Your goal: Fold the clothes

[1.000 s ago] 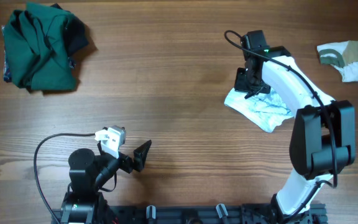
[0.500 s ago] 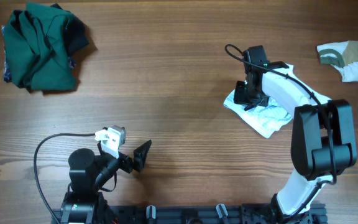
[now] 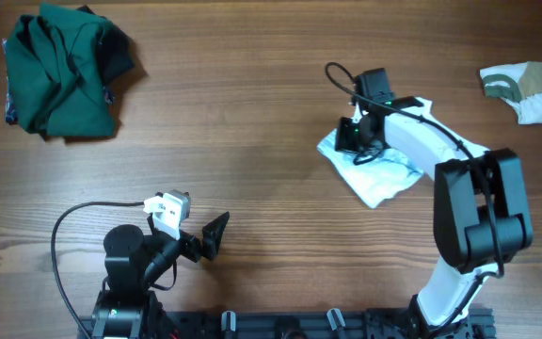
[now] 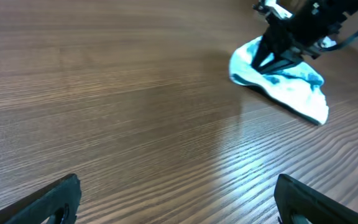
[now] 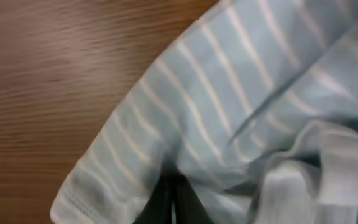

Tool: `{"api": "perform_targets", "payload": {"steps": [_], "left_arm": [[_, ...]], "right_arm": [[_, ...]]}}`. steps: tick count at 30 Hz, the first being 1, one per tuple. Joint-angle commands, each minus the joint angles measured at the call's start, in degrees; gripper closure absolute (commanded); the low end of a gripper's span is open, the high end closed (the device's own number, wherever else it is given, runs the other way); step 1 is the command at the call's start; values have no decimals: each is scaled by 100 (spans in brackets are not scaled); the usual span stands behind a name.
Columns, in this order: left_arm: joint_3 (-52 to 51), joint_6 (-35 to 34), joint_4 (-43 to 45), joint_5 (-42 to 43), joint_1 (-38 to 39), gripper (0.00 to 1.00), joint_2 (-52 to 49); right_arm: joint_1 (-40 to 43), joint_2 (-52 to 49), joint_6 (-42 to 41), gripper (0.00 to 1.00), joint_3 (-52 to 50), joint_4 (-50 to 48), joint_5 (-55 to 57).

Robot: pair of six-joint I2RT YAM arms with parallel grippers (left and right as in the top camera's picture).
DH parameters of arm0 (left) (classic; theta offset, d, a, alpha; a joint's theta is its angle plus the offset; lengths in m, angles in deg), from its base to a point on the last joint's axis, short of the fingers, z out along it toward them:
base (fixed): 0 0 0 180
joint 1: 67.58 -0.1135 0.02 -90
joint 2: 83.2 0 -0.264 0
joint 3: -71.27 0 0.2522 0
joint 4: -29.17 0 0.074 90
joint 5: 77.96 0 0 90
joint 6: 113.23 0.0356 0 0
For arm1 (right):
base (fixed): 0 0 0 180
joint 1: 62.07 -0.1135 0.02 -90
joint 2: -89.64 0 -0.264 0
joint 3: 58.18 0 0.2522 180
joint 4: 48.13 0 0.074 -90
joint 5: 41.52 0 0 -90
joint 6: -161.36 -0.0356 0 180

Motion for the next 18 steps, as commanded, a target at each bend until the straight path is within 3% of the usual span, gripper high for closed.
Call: {"api": "perform_targets", "payload": {"steps": [1,9,18], "left_arm": [[-48,-57,4,-39,31,0,-7],[-48,-59,4,-37,31,0,-7],[-48,-229,4,-37,31,0,-7]], "right_arm": [[-168,-380,-306,94,-98,-387,-769],[-238,-380,-820,95,223,-1176,-1587],[-813,-378,-1182,95,911,-1174,-1010]]}}
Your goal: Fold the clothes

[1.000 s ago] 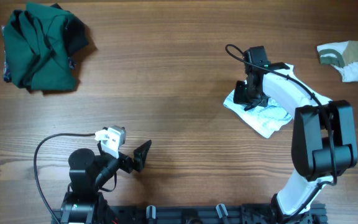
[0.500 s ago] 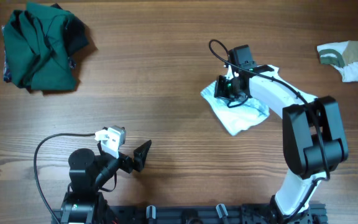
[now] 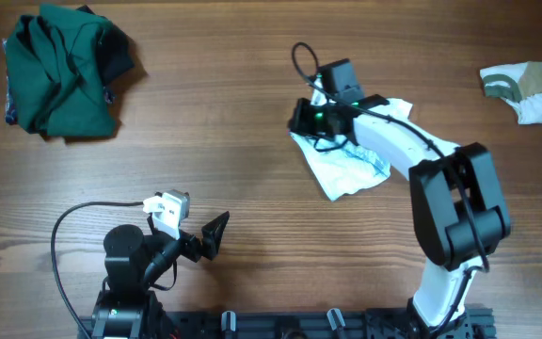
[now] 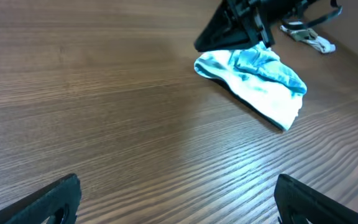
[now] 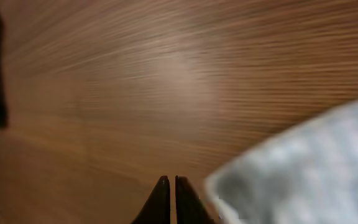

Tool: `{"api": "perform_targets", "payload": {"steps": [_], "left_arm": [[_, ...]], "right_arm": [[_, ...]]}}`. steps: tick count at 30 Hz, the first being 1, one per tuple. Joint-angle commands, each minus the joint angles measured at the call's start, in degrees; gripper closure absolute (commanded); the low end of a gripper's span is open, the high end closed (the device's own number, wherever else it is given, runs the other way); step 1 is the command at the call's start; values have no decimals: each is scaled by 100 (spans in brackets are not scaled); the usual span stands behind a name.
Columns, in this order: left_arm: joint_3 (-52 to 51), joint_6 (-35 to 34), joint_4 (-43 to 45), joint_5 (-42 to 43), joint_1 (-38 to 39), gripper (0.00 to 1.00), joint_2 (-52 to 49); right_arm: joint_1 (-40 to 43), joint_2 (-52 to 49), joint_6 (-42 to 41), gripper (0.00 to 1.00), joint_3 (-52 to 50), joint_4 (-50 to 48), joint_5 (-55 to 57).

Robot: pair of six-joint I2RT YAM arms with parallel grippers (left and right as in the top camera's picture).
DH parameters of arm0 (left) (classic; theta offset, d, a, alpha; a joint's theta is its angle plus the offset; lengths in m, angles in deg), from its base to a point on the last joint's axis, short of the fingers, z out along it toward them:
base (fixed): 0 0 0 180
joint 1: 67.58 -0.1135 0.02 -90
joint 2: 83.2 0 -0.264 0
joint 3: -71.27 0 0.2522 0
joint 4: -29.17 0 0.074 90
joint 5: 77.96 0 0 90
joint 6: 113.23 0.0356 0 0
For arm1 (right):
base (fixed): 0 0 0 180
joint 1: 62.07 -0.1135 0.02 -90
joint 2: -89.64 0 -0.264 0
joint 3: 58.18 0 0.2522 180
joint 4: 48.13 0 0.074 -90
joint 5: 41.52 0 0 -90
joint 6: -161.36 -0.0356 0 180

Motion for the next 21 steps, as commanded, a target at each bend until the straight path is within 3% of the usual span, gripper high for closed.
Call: {"api": "perform_targets", "payload": {"steps": [1,3,6,8,13,21], "left_arm": [[-48,-101,4,-35,31,0,-7],[-48,-101,2,-35,31,0,-7],[-48,-98,2,-35,31,0,-7],[-48,-98,2,-37,31,0,-7],[-48,-98,4,-37,31,0,-7],[-48,-98,4,-37,31,0,-7]], "right_arm": [[76,-114,4,92,494,461,697],[280,-111,339,85,828,992,1078],[678,-109,944,51,1591,2197,1755],[922,-109,1110,42,1974,2889,2297],[1305,-138,1259,41,1956,3816,2566],[1047,-138,925,41,1327,3751,2350]]}}
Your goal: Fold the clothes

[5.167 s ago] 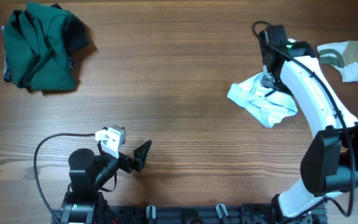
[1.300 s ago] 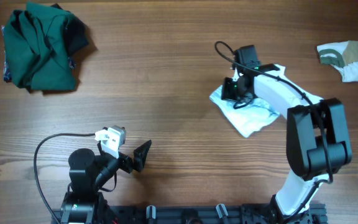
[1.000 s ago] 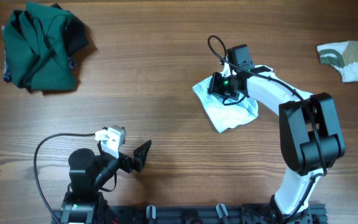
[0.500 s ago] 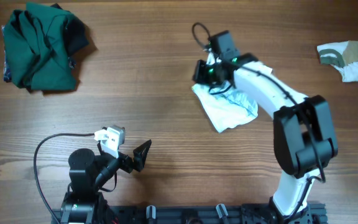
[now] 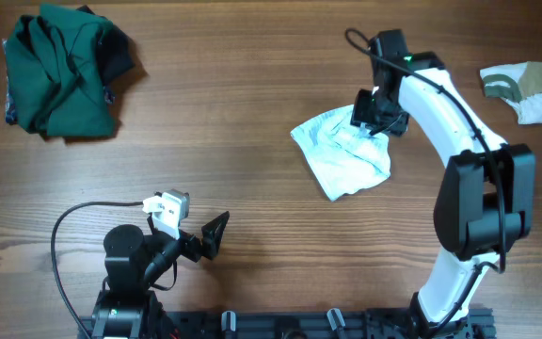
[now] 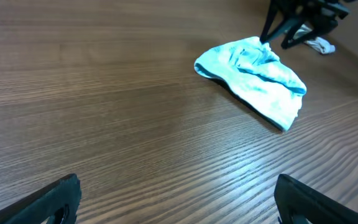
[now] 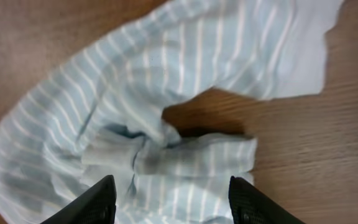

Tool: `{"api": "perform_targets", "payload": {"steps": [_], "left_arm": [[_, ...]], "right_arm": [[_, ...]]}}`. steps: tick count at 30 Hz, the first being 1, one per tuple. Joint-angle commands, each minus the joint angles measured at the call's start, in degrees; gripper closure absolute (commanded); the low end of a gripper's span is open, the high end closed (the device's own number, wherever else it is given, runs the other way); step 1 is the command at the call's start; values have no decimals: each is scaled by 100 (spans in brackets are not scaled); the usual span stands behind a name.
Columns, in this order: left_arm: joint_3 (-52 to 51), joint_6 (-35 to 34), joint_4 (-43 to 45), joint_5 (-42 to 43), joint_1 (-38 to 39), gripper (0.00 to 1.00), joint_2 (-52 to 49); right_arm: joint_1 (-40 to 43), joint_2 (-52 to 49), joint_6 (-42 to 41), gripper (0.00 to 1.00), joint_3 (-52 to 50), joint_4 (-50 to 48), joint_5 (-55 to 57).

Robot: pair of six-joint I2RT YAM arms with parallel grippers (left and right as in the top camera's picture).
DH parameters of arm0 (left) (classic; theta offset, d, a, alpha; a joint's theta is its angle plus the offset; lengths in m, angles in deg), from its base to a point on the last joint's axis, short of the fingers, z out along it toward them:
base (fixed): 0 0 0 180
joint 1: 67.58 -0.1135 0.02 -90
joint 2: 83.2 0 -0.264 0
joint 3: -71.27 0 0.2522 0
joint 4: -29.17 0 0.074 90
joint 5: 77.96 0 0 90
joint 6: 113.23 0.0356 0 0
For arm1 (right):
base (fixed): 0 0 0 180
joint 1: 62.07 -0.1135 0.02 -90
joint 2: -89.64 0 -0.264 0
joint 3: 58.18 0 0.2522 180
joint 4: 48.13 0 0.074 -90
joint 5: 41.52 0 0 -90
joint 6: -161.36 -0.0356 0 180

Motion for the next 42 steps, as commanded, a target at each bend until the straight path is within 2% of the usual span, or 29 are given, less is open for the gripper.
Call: {"api": "perform_targets", "payload": {"steps": [1,6,9,14,24,42], "left_arm": [[-48,-72,7,-39,31,0,-2],[-48,-72,7,-39,31,0,-2],[-48,-74,7,-39,31,0,-2],[-48,-74,4,-39,31,0,-2],[-48,-72,4,-39,31,0,-2],[-48,-72,4,-39,31,0,-2]], "right_arm": [[-205,-85,-424,41,-52,-15,-28],[-629,-85,-769,40,-55,-79,24],[-925,-98,-1054,39,-59,-116,470],[-1029,-232,-1172,38,-87,-146,800],[-1132,-568,-385,41,-96,-225,1241],[-1176,-645,-83,43,-378,-315,1062]]}}
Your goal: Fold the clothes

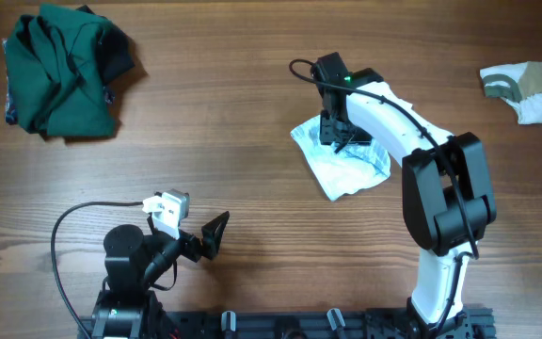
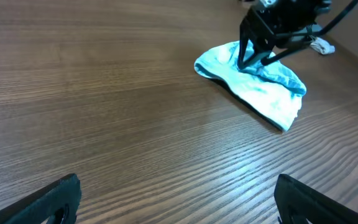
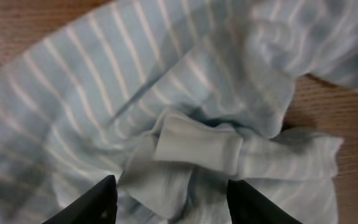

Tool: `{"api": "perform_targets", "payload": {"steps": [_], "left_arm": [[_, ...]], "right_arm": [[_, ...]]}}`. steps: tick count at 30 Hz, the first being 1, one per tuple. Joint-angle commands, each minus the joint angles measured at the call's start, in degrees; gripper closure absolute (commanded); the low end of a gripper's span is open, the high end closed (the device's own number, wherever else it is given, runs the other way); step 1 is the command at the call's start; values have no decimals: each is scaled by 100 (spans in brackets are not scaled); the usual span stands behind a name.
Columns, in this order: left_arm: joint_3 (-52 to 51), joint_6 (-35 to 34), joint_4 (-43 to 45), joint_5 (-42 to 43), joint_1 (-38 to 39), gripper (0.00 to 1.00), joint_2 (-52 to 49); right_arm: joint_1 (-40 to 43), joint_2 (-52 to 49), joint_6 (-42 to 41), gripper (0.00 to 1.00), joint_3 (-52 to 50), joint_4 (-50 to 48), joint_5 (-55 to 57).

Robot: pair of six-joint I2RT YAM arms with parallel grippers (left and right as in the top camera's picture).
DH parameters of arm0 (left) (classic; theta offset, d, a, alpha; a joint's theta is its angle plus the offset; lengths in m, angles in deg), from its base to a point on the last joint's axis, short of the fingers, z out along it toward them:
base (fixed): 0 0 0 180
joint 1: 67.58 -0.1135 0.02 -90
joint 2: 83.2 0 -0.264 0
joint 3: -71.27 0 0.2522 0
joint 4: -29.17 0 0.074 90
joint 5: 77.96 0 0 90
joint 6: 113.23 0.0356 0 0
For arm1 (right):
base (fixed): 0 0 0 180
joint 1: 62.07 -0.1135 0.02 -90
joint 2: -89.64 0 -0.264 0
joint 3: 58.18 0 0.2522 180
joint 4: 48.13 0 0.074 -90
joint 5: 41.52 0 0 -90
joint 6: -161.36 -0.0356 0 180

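Observation:
A crumpled light-blue striped garment (image 1: 344,162) lies on the wooden table right of centre, also seen in the left wrist view (image 2: 260,84) and filling the right wrist view (image 3: 185,124). My right gripper (image 1: 339,139) stands open directly over its upper left part, fingers (image 3: 89,202) spread around a bunched fold. My left gripper (image 1: 216,235) rests open near the front edge, far from any cloth; its fingers (image 2: 48,199) show at the frame's bottom corners.
A heap of dark green clothes (image 1: 64,71) sits at the far left corner. A small folded white and olive piece (image 1: 523,89) lies at the far right. The wooden table (image 1: 205,141) spreads between them.
My right gripper has moved left from the garment's upper right edge to above its upper left part, still open. The garment and left arm have not moved.
My right gripper was shut on the striped garment farther right. Then the garment lay more to the left with the gripper still shut at its left edge. Then the gripper was open by the upper right edge, and now over the upper left.

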Motion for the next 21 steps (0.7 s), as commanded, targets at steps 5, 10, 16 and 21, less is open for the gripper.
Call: {"api": "perform_targets", "payload": {"steps": [5,10,16,21], "left_arm": [[-48,-55,7,-42,31,0,-2],[-48,-55,7,-42,31,0,-2],[-48,-55,7,-42,31,0,-2],[-48,-55,7,-42,31,0,-2]], "right_arm": [[-44,-151,149,43,-560,-358,-26],[-42,-151,111,47,-557,-511,-22],[-42,-149,37,62,-503,-509,74],[-42,-133,-68,69,-503,-413,385]]}}
